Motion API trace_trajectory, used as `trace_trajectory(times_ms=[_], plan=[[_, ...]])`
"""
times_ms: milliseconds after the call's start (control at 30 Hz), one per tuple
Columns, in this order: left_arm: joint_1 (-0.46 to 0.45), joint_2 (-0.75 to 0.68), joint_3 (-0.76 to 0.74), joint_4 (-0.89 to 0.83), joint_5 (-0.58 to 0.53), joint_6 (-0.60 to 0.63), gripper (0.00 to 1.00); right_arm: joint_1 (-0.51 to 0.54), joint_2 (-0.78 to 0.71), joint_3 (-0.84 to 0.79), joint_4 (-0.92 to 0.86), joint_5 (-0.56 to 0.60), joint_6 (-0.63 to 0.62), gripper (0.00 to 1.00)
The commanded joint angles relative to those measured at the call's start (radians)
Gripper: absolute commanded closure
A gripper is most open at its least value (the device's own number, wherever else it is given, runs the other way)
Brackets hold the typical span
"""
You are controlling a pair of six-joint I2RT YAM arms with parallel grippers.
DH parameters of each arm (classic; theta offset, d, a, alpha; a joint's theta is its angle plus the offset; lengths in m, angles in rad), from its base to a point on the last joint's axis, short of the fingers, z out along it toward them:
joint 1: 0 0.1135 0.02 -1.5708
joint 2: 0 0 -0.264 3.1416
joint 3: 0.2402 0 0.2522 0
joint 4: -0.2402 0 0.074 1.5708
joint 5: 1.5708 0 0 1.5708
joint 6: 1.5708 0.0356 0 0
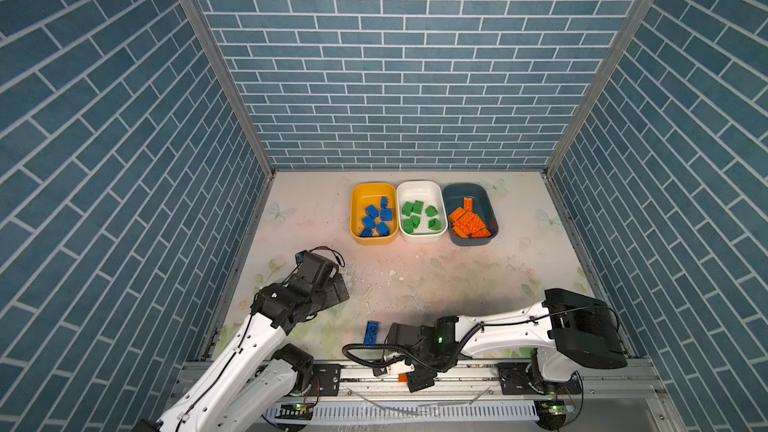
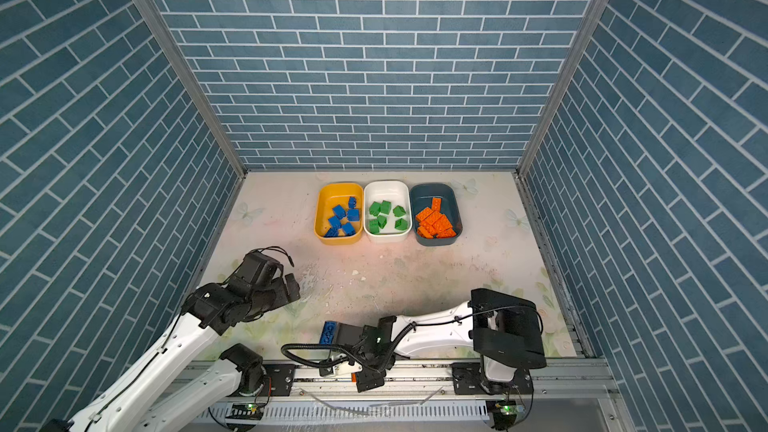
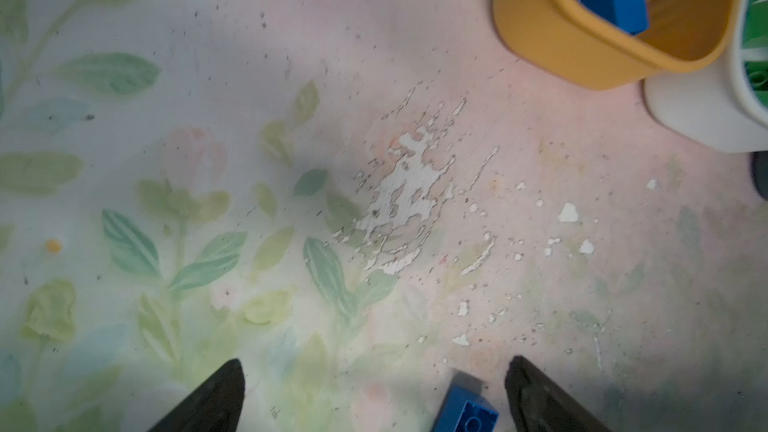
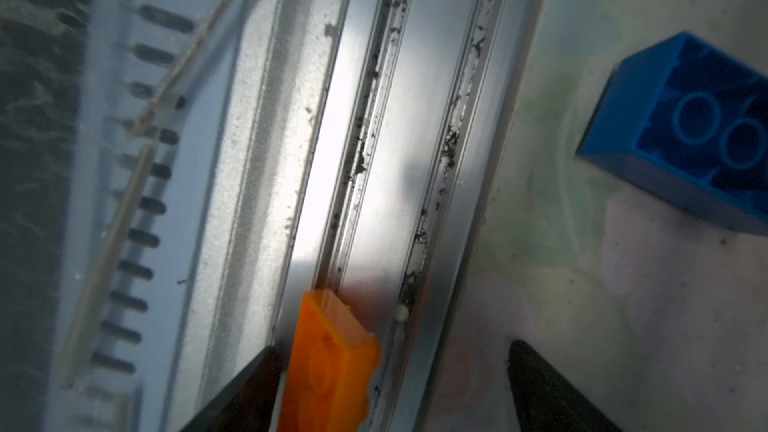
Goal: Sort the legos into containers by color
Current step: 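Lower left gripper to blue brick while right grasps orange brick on rail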
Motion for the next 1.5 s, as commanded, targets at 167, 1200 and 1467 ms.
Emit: trace_trajectory(times_ms=[167, 1200, 1467], plan=[[-0.003, -0.002, -0.015, -0.058, 0.047, -0.016, 0.01, 0.038, 0.018, 0.018, -0.028, 0.058, -0.018, 0.39], [-0.539, 0.319, -0.096, 0.219, 0.144, -0.107, 0.03, -0.118, -0.117, -0.134, 0.025, 0.096, 0.051, 0.49], [-0.548, 0.394, -0.132, 0.261, 0.169, -0.106, 0.08, -0.119, -0.039, -0.110, 0.066, 0.049, 0.040, 0.44]])
